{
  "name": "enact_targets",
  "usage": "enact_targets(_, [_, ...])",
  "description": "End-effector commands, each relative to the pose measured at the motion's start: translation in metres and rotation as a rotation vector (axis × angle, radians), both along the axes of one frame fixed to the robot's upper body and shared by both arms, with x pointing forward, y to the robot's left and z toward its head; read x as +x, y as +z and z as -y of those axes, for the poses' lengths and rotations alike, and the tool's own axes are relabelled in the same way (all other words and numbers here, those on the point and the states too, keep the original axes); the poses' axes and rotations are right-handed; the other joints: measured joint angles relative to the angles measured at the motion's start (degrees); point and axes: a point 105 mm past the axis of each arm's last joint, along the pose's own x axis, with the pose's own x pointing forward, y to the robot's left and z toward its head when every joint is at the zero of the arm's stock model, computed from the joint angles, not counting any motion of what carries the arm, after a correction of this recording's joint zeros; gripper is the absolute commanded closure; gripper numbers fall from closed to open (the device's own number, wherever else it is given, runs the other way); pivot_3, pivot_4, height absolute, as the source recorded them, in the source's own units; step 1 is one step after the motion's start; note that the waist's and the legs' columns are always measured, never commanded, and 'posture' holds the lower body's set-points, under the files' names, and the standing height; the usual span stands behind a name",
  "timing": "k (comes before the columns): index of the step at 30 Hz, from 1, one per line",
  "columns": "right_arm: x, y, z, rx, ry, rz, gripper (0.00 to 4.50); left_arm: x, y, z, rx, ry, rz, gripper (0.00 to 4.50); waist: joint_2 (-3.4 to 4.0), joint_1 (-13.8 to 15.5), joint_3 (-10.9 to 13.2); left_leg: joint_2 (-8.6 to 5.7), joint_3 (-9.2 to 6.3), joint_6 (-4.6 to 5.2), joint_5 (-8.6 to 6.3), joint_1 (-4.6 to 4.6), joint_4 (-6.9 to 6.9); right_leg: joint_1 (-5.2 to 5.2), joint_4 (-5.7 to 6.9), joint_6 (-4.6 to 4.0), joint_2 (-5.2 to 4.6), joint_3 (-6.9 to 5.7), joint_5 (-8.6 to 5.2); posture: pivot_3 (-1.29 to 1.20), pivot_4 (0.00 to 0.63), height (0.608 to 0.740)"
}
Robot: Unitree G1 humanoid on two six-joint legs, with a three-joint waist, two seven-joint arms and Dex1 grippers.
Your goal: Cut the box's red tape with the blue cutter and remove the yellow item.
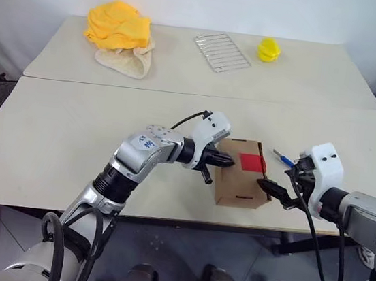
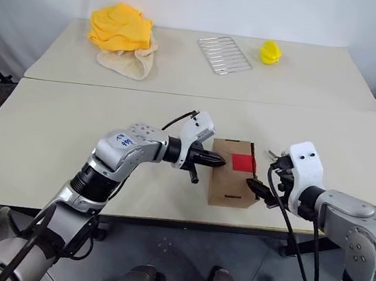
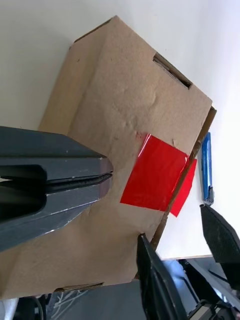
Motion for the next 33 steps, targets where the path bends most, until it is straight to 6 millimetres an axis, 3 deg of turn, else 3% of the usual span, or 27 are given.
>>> enact_targets(1, [0.007,0.002,0.02,-0.006,-0.091,0.009,0.0,-0.004,-0.01,0.002,0.029,-0.029,-0.019,4.48,0.0,-0.1,0.0,0.0,0.01,0.0,0.0,0.01,0.0,0.01,0.0,0.0,0.0,0.01,0.0,0.0,0.15,0.74])
enact_targets(14, [0.034,0.001,0.013,0.045,-0.074,0.026,0.0,-0.007,-0.013,0.005,0.047,-0.073,-0.005,4.48,0.0,-0.2,0.0,0.0,0.02,0.03,0.01,0.05,-0.01,0.03,0.0,0.0,0.0,0.03,0.0,0.0,0.15,0.74])
enact_targets(19, [0.036,-0.001,0.013,0.037,-0.07,0.023,0.0,-0.007,-0.014,0.005,0.051,-0.073,-0.004,4.48,0.0,-0.2,0.0,0.01,0.03,0.03,0.01,0.05,-0.01,0.03,0.0,0.0,0.0,0.03,0.0,0.0,0.15,0.74])
enact_targets(27, [0.036,0.028,0.015,0.086,-0.089,0.102,0.0,-0.005,-0.013,0.003,0.051,-0.061,-0.001,4.48,0.0,-0.2,0.0,0.01,0.01,0.03,0.01,0.05,0.0,0.03,0.01,0.0,0.0,0.02,0.0,0.0,0.15,0.74])
enact_targets(33, [0.036,0.023,0.007,0.127,-0.072,0.074,0.0,-0.006,-0.013,0.005,0.047,-0.063,-0.003,4.48,0.01,-0.2,0.0,0.01,0.02,0.03,0.01,0.05,0.0,0.03,0.01,0.0,0.0,0.03,0.0,0.0,0.15,0.74])
